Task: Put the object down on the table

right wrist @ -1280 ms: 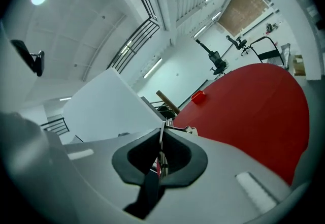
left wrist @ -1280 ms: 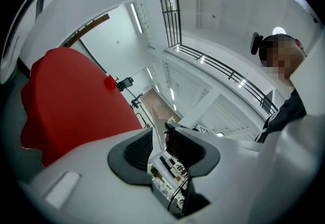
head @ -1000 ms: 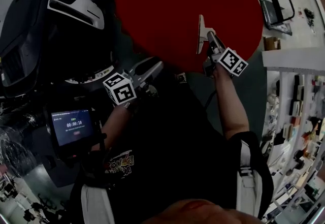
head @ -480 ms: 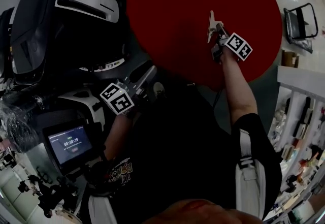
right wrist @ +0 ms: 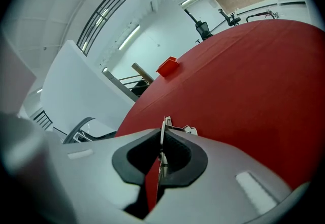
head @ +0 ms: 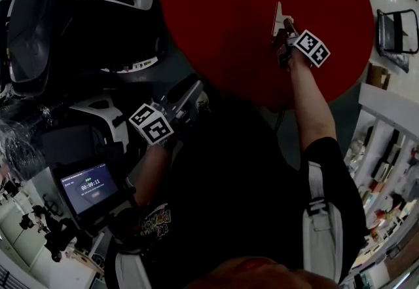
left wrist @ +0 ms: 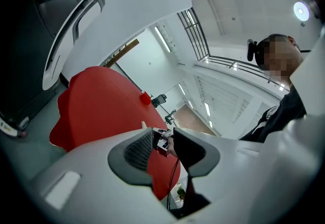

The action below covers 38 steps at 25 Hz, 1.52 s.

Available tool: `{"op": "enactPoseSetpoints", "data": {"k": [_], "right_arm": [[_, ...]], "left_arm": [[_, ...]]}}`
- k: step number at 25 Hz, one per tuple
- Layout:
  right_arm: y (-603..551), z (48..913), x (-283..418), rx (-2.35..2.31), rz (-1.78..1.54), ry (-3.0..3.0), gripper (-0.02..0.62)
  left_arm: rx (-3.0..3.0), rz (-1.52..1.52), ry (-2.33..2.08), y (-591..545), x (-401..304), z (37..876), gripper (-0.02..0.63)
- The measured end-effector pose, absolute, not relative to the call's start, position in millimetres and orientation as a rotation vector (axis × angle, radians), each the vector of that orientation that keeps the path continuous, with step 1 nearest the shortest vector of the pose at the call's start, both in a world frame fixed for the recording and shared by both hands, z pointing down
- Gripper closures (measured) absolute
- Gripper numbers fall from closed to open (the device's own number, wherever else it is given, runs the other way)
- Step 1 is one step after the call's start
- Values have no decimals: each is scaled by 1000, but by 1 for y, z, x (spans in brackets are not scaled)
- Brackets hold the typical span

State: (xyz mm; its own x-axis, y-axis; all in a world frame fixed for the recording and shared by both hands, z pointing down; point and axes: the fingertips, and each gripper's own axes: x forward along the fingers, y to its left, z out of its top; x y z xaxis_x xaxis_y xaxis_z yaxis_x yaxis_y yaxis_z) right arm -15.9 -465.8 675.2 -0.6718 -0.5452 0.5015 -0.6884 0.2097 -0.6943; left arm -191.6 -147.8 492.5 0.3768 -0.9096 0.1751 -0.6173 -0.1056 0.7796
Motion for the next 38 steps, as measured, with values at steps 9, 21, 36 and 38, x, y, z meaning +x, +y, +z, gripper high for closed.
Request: {"op": "enactPoseSetpoints", "data": {"k": [9,21,36,38], "right_arm": [[-455,685,0,1243,1481,-2227,485],[-351,555,-10,900,1231,-2655,583],[-162,406,-80,689,938,-2899,592],[-141,409,-79,766,985,-2876,592]], "left_arm": [[1831,-460,-1290,-149,-183,492,477],[1808,-552,-1194,-155,-177,500,479],[1983,-547,-892,-148,-143,472,483],[2024,-510,-827,-133,-138,470,483]]}}
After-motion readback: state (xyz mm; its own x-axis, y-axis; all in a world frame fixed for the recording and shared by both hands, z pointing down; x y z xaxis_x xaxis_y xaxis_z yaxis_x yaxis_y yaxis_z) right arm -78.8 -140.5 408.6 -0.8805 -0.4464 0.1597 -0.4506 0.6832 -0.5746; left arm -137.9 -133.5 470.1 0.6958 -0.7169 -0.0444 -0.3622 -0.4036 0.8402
